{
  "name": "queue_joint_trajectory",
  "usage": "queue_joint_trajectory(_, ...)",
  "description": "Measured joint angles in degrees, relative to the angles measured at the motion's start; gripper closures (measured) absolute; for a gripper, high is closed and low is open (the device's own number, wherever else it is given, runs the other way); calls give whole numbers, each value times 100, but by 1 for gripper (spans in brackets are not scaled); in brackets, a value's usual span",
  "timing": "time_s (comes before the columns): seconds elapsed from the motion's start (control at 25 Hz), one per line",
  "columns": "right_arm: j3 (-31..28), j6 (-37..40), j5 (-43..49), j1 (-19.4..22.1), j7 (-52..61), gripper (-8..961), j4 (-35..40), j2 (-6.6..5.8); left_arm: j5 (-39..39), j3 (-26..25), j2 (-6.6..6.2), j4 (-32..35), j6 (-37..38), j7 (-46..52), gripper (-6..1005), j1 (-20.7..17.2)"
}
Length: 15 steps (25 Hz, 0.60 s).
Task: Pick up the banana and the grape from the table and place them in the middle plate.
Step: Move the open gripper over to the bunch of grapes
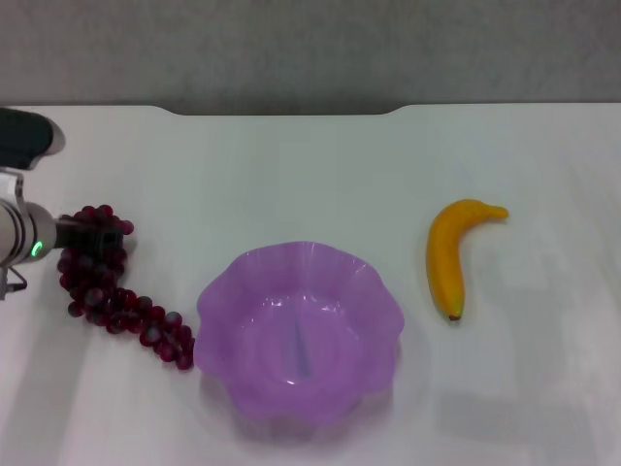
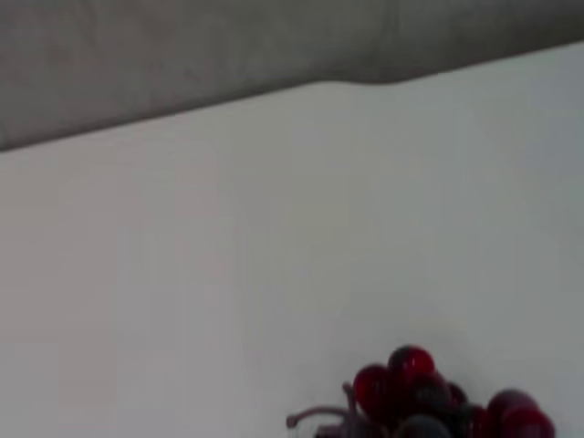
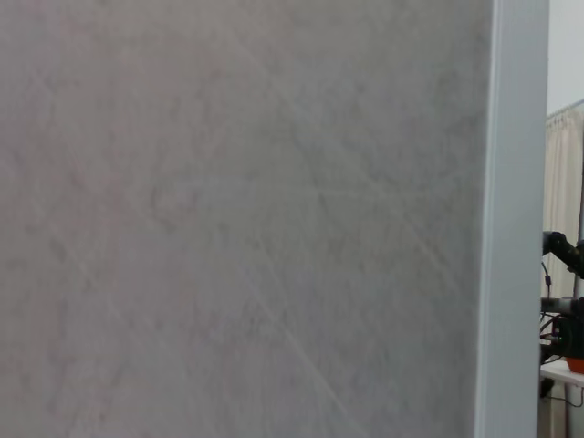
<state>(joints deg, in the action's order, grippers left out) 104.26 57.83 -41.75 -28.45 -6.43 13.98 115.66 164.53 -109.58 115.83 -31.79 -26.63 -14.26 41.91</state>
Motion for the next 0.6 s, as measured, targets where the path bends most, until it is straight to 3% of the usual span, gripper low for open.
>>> queue_joint_trajectory(0.6,42,0,-21,6,2,61,26,9,-21,151,69,476,493,-122,158,78)
